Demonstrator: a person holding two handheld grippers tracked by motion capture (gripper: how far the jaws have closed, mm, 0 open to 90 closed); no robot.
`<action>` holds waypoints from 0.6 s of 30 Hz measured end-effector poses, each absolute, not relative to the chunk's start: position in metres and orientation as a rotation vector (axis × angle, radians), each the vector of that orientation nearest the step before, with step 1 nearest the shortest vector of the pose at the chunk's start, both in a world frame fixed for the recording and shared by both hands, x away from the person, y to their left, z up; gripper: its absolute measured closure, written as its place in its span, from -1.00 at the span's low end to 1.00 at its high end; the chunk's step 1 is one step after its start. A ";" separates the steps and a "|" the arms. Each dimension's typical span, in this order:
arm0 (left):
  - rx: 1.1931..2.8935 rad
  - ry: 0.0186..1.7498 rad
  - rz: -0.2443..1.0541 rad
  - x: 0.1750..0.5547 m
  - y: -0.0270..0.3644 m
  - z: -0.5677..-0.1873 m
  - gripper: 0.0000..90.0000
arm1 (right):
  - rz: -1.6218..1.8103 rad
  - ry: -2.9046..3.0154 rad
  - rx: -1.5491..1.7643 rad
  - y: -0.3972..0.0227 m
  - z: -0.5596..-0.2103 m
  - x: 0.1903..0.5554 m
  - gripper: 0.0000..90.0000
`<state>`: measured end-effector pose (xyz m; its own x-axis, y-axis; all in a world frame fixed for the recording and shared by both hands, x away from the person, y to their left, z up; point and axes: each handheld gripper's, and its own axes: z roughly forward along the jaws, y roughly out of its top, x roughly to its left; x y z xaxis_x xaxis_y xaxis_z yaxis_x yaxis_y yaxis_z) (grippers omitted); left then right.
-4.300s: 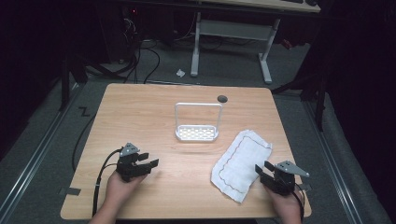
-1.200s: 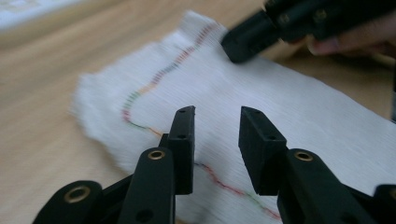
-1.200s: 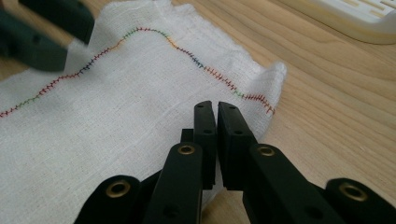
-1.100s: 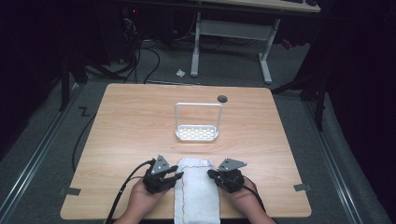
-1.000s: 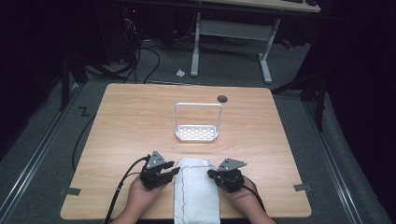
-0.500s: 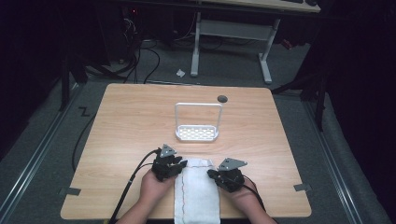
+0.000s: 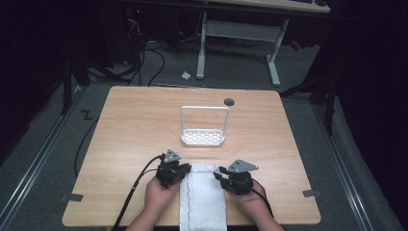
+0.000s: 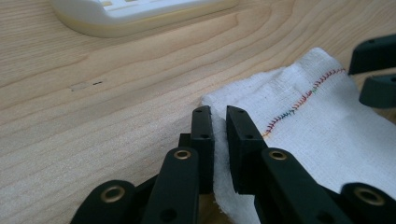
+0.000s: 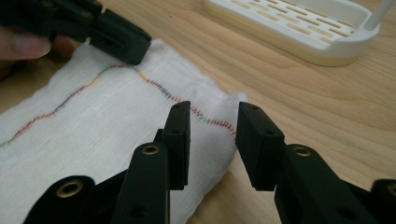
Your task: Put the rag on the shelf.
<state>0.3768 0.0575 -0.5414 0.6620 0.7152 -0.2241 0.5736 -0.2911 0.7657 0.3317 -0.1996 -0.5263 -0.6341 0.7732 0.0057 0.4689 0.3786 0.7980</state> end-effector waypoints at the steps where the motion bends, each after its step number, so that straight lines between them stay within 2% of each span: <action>1: 1.987 1.003 0.199 0.377 0.058 -0.541 0.81 | 1.131 2.273 1.094 -0.199 -0.526 0.334 0.44; 5: 1.984 1.007 0.192 0.378 0.058 -0.541 0.80 | 1.125 2.270 1.196 -0.199 -0.530 0.349 0.37; 7: 1.979 1.012 0.186 0.378 0.059 -0.542 0.80 | 1.141 2.277 1.249 -0.201 -0.533 0.357 0.43; 8: 1.977 1.015 0.186 0.378 0.059 -0.542 0.80 | 1.126 2.294 1.275 -0.199 -0.534 0.360 0.55; 14: 1.977 1.017 0.186 0.379 0.059 -0.542 0.80 | 1.107 2.326 1.244 -0.192 -0.536 0.361 0.65; 16: 1.977 1.018 0.183 0.379 0.059 -0.542 0.80 | 1.092 2.340 1.216 -0.187 -0.536 0.361 0.79; 18: 1.970 1.025 0.175 0.379 0.059 -0.542 0.80 | 1.084 2.341 1.205 -0.186 -0.535 0.361 0.82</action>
<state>0.3793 0.0593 -0.5421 0.6490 0.7175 -0.2529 0.5932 -0.2692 0.7587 0.3611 -0.1860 -0.5351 -0.6067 0.7912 0.0773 0.5706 0.3657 0.7353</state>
